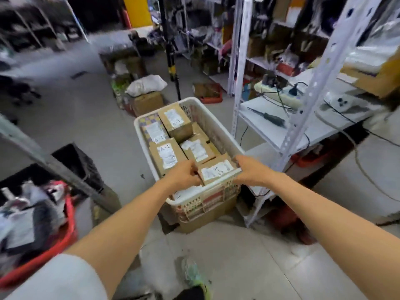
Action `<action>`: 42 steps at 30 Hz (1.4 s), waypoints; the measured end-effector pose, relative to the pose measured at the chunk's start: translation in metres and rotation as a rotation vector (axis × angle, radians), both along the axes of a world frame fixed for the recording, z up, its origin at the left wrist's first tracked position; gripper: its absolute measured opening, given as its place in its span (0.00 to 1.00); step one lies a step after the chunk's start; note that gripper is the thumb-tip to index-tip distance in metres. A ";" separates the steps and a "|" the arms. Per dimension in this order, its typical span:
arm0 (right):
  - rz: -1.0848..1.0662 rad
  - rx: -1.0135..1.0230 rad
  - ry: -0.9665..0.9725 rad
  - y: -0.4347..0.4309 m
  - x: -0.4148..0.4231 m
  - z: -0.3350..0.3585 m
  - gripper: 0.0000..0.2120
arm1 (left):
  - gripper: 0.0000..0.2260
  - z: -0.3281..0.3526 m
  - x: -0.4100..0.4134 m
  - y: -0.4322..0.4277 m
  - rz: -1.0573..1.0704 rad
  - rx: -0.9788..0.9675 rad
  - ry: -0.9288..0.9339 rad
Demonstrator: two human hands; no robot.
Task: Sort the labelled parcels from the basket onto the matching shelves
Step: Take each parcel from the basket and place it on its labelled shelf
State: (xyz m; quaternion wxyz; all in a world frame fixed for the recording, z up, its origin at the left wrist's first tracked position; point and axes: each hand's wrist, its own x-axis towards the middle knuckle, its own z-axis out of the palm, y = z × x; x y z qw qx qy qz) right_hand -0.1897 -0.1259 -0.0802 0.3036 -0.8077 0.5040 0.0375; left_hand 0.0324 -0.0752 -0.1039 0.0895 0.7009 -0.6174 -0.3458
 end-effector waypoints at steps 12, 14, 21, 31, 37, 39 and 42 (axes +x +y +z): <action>0.067 0.084 0.001 -0.095 0.125 -0.018 0.35 | 0.21 -0.032 0.118 -0.081 0.198 0.016 0.012; 0.077 0.103 0.020 -0.105 0.140 -0.024 0.35 | 0.21 -0.039 0.127 -0.086 0.230 0.034 0.033; 0.198 0.210 0.078 -0.150 0.176 -0.061 0.34 | 0.20 -0.080 0.147 -0.096 0.400 0.104 0.055; 0.116 0.450 0.001 -0.210 0.223 -0.149 0.35 | 0.20 -0.142 0.153 -0.113 0.808 0.145 0.100; -0.070 0.618 -0.216 -0.211 0.250 -0.195 0.40 | 0.24 -0.172 0.143 -0.136 0.943 0.153 0.131; -0.142 0.642 -0.285 -0.208 0.259 -0.203 0.37 | 0.25 -0.176 0.142 -0.144 1.006 0.188 0.158; -0.290 0.693 -0.376 -0.205 0.265 -0.203 0.34 | 0.28 -0.179 0.136 -0.150 1.108 0.222 0.170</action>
